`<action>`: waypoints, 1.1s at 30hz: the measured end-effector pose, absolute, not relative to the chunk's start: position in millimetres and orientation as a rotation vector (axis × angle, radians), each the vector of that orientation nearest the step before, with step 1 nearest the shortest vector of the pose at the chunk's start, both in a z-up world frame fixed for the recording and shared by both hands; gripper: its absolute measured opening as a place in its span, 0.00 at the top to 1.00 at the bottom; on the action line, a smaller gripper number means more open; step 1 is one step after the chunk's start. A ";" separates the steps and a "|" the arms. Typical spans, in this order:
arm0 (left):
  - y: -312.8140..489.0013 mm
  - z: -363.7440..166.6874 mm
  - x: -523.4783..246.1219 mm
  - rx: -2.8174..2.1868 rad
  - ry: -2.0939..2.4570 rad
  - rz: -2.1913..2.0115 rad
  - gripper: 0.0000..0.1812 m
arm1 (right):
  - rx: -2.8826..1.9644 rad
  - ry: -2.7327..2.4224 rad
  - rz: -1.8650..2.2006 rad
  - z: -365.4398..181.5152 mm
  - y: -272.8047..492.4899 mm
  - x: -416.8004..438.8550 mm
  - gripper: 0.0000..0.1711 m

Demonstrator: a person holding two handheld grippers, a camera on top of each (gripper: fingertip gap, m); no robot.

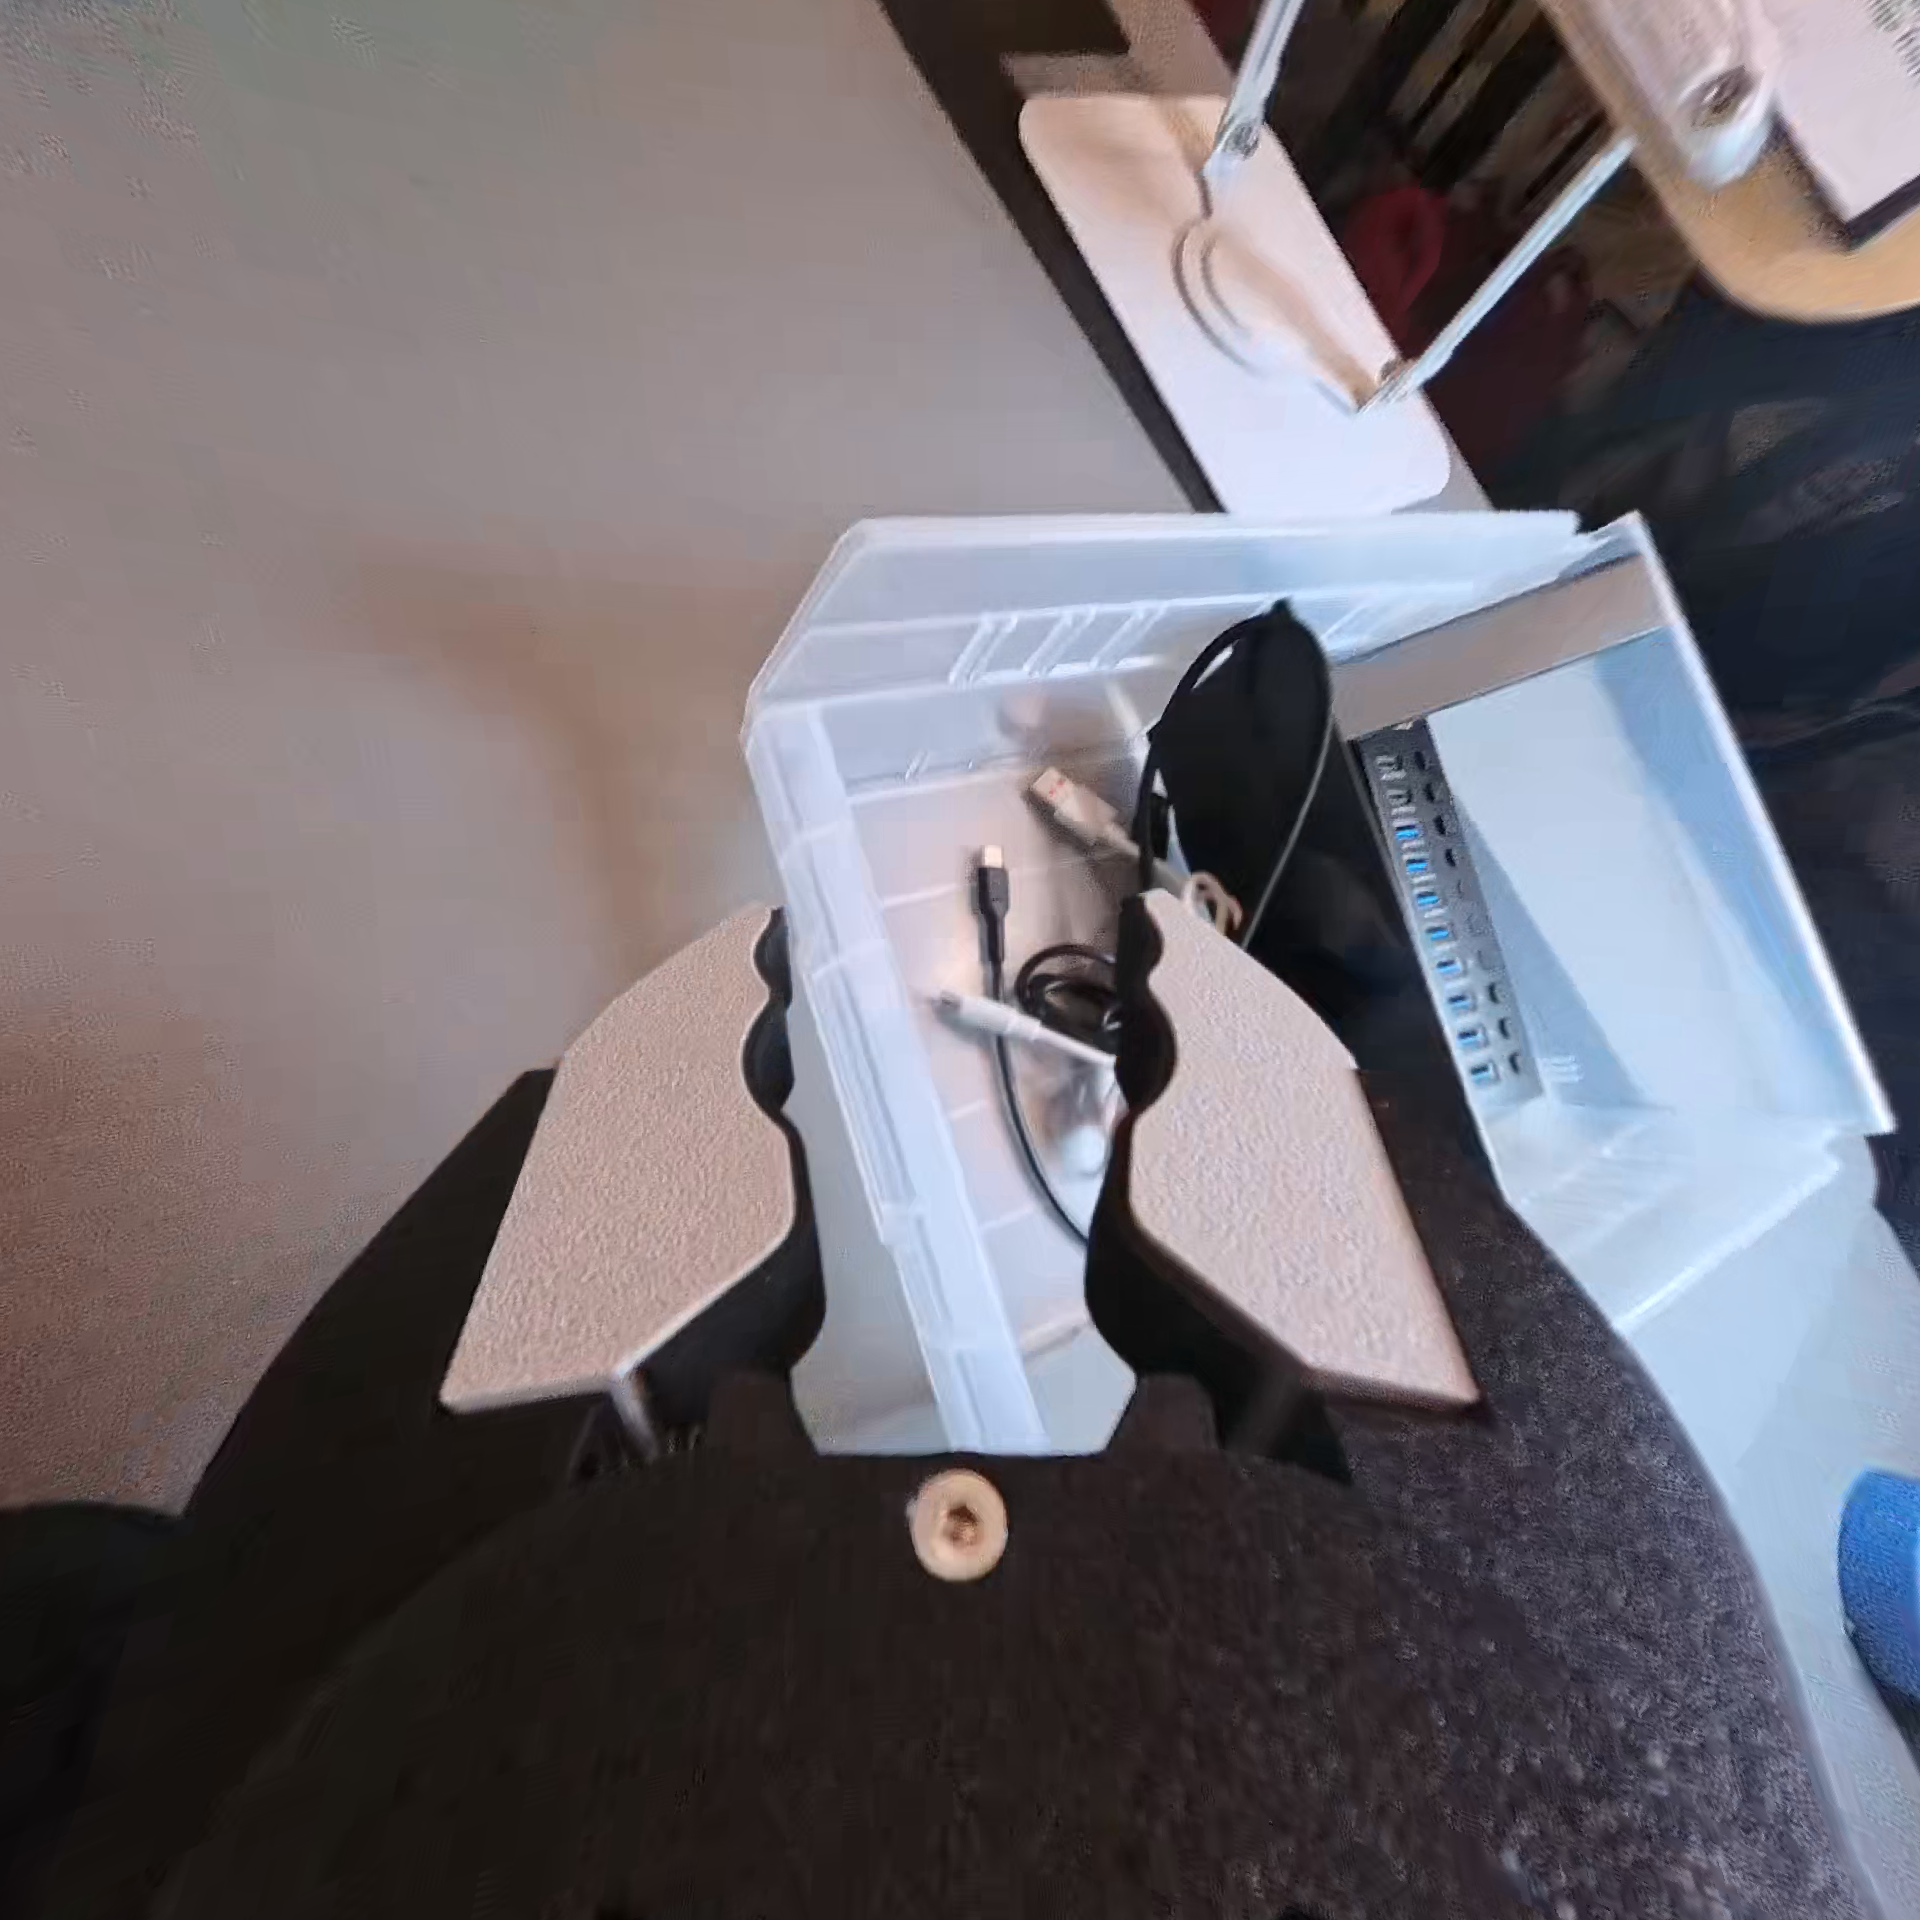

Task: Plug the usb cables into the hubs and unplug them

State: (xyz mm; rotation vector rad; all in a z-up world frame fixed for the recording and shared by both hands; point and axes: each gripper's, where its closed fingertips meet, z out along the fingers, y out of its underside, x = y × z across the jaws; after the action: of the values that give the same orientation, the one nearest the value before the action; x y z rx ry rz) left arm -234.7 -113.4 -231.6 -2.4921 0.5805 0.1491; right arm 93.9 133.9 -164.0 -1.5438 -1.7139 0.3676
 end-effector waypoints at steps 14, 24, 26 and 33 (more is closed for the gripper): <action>-73.8 -255.0 -174.1 -2.400 1.127 0.332 0.84 | -1.160 -2.142 -0.289 -238.9 125.5 73.6 0.81; -12.2 -240.4 -113.9 -2.091 1.362 0.393 0.81 | -0.966 -2.162 -0.123 -234.8 31.0 93.3 0.81; -6.5 -226.5 -106.5 -2.046 1.287 0.392 0.77 | -0.960 -2.125 -0.127 -232.8 17.4 102.4 0.81; -32.0 -172.6 -13.7 -1.911 0.746 -0.170 0.82 | -1.358 -1.565 0.526 -155.4 -7.2 144.6 0.80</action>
State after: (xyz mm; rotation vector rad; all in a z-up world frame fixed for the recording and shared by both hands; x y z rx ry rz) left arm -13.7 -32.0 -172.6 -1.9105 0.7463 -0.1697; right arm 144.6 -7.2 -155.4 -1.3584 -1.5651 0.5256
